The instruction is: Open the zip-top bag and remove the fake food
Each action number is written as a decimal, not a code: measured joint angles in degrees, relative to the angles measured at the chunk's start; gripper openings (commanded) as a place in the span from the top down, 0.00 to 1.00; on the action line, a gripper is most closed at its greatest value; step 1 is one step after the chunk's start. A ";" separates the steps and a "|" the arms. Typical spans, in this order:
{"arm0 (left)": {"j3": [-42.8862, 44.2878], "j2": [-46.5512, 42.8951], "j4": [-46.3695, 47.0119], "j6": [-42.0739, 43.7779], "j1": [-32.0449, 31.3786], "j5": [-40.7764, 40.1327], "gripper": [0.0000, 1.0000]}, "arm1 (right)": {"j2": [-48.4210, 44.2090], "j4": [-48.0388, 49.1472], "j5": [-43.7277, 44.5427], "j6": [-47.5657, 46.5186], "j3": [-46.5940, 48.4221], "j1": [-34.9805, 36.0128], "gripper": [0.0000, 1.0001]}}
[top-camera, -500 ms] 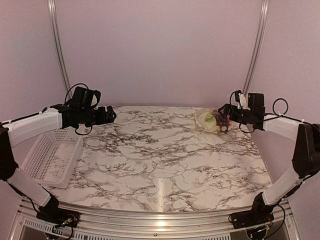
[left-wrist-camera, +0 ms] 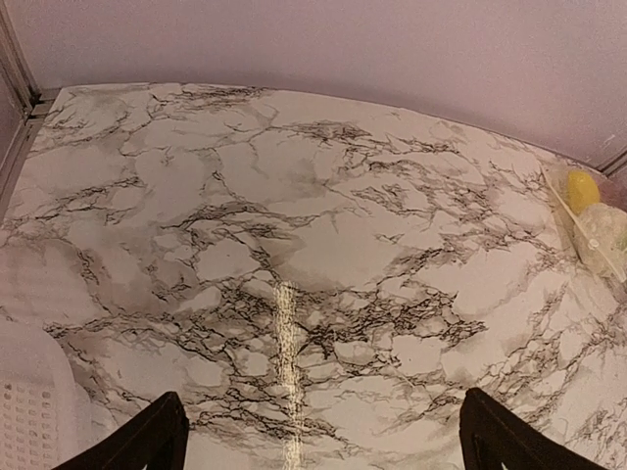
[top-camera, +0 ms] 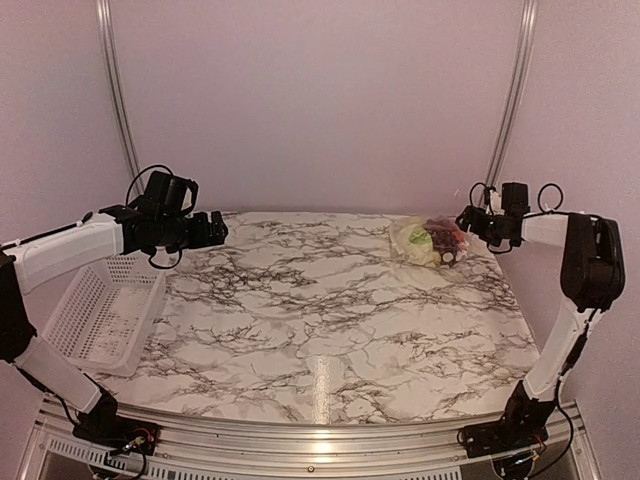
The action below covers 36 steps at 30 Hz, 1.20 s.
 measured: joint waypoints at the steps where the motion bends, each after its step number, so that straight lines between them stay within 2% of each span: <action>1: 0.31 0.00 -0.37 0.09 -0.04 -0.22 0.01 | 1.46 -0.35 -0.13 0.04 1.22 -0.11 0.24; 4: 0.98 0.00 -1.18 0.24 -0.04 -0.90 0.01 | 4.50 -0.79 -1.55 0.11 3.10 -0.15 0.41; 12: 1.66 0.09 -2.27 0.26 -0.04 -1.09 0.01 | 6.67 -0.11 -9.53 2.03 2.69 -0.15 0.98; 13: 1.70 0.11 -2.32 0.28 -0.04 -1.05 0.01 | 6.67 0.37 -10.64 2.23 2.27 0.02 1.00; 18: 1.73 0.22 -2.32 0.28 -0.04 -0.66 0.01 | 5.38 2.29 -13.79 2.58 -1.68 1.84 1.00; 22: 1.73 0.68 -2.27 0.35 -0.07 0.20 0.01 | 1.07 3.91 -15.80 2.51 -6.27 6.82 1.00; 28: 1.73 1.25 -1.75 0.46 -0.09 2.29 0.01 | -5.01 7.23 -19.43 0.94 -11.91 19.23 1.00; 36: 1.68 1.33 -0.59 0.48 -0.09 5.20 0.01 | -7.50 8.50 -21.57 -1.75 -17.92 34.99 1.00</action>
